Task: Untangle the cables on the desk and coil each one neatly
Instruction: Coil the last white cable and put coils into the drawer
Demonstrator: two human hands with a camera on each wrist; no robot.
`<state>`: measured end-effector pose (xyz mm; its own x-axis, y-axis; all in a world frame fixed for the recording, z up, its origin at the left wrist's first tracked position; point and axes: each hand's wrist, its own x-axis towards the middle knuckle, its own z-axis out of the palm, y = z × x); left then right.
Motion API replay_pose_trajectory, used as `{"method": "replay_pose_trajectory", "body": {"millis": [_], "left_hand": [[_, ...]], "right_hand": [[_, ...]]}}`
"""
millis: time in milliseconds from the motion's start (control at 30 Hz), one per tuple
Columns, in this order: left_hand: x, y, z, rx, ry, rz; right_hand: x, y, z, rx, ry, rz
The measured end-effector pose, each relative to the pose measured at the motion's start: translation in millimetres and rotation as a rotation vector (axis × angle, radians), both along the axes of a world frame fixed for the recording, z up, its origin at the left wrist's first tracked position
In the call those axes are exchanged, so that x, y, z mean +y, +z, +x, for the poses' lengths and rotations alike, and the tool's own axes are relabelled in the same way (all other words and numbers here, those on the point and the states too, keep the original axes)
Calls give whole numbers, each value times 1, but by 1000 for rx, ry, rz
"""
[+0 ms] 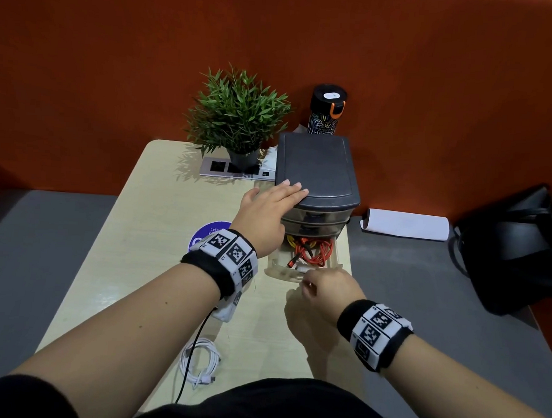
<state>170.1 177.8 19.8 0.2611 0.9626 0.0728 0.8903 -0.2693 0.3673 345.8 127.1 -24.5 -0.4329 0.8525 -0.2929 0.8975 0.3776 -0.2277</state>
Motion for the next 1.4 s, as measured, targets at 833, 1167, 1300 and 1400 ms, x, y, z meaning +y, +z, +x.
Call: {"method": "replay_pose_trajectory", "body": {"millis": [833, 1167, 1300, 1400], "left_hand": [[-8, 7, -14, 200, -197, -15], [-15, -8, 3, 374, -214, -26], [-9, -17, 8, 369, -146, -42], [-11, -19, 14, 344, -94, -15]], "right_hand": [[-64, -32, -106, -72, 700, -479], [-44, -23, -46, 218, 228, -338], [-25, -2, 3, 300, 7, -238], [-17, 13, 29, 423, -159, -156]]}}
